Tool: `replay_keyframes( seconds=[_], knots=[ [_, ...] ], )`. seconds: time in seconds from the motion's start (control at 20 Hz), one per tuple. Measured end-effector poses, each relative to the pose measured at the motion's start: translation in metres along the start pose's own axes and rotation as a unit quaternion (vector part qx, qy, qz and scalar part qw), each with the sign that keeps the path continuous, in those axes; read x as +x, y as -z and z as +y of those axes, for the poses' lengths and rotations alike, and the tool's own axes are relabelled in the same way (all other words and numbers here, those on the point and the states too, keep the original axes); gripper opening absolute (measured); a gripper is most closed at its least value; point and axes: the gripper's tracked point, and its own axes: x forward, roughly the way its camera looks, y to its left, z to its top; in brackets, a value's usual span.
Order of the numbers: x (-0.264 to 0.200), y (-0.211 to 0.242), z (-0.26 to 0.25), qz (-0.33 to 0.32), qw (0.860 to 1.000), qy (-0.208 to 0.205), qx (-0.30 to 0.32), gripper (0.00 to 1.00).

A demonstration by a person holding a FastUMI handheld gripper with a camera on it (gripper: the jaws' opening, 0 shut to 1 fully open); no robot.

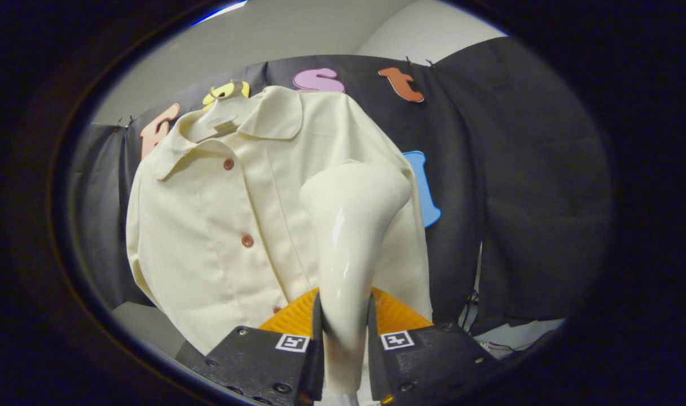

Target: Iron the clothes twice with a garment steamer, once on the left side and once on the right side.

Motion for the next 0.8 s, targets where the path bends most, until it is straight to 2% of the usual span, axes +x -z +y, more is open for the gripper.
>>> replay_keyframes(
  seconds=[0.3, 0.5, 0.8],
  knots=[
    [0.005, 0.055, -0.021, 0.053, 0.999, -0.009, 0.0, 0.32],
    [0.004, 0.078, -0.028, 0.061, 0.997, -0.032, 0.031, 0.32],
    [0.0, 0.124, -0.048, 0.083, 0.994, -0.042, 0.056, 0.32]
  ],
)
